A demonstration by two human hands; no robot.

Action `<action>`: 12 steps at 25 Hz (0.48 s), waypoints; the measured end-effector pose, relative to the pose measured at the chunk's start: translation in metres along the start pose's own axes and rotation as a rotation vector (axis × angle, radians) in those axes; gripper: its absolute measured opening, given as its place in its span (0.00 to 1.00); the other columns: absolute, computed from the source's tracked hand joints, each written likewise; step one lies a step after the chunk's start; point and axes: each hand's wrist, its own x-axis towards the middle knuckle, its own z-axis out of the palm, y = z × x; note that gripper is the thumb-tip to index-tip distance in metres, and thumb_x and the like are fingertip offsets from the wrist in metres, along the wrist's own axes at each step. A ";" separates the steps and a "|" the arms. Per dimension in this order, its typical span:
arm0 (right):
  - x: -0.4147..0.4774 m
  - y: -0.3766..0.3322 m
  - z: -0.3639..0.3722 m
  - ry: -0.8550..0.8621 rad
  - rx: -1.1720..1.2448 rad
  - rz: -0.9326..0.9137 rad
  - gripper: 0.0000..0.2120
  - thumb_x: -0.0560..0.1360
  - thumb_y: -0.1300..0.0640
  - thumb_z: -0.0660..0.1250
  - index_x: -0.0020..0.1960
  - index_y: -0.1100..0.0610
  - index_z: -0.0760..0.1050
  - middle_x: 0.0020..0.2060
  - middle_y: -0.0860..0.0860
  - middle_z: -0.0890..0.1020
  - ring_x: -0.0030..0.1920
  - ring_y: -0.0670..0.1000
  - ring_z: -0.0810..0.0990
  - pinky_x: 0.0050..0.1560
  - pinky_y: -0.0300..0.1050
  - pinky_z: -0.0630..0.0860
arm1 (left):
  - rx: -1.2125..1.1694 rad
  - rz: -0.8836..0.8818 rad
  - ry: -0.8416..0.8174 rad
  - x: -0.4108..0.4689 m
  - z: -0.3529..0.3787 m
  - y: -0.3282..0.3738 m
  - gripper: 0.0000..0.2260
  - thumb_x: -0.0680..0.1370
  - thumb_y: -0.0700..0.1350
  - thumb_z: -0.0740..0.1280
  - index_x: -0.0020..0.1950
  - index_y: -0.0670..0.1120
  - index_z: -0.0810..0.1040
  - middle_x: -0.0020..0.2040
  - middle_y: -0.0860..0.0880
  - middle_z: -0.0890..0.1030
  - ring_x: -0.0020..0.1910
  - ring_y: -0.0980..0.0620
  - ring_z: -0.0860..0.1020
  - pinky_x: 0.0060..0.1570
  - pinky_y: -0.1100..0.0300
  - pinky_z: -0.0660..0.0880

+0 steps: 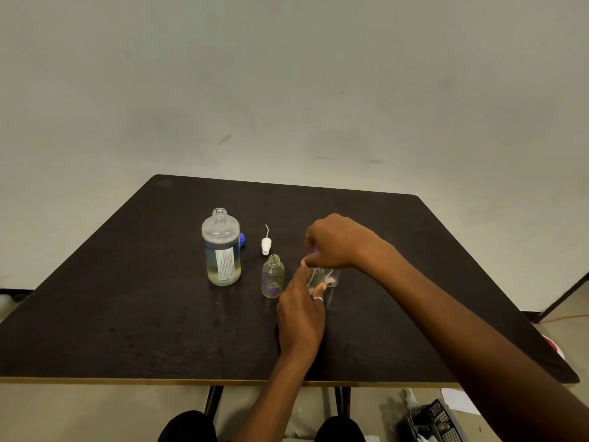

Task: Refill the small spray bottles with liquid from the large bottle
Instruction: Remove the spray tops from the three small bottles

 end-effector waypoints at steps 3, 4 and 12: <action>0.001 -0.001 0.003 0.048 0.004 0.072 0.19 0.76 0.44 0.68 0.33 0.55 0.72 0.31 0.51 0.78 0.33 0.49 0.78 0.35 0.42 0.74 | -0.017 -0.016 -0.004 0.000 0.000 0.000 0.18 0.77 0.44 0.71 0.66 0.51 0.75 0.56 0.53 0.83 0.53 0.57 0.81 0.49 0.69 0.73; 0.001 -0.002 0.003 0.044 0.006 0.072 0.19 0.76 0.45 0.68 0.33 0.56 0.71 0.31 0.51 0.78 0.33 0.50 0.78 0.36 0.43 0.75 | -0.016 -0.021 -0.007 0.000 0.000 -0.001 0.17 0.77 0.44 0.71 0.66 0.51 0.75 0.55 0.53 0.83 0.53 0.57 0.81 0.49 0.69 0.74; -0.002 0.003 -0.028 0.021 0.036 0.007 0.02 0.69 0.55 0.71 0.42 0.52 0.81 0.38 0.47 0.83 0.40 0.50 0.82 0.44 0.51 0.82 | -0.015 -0.040 -0.013 0.000 -0.003 0.002 0.17 0.77 0.43 0.70 0.65 0.50 0.75 0.53 0.53 0.82 0.50 0.57 0.80 0.46 0.69 0.73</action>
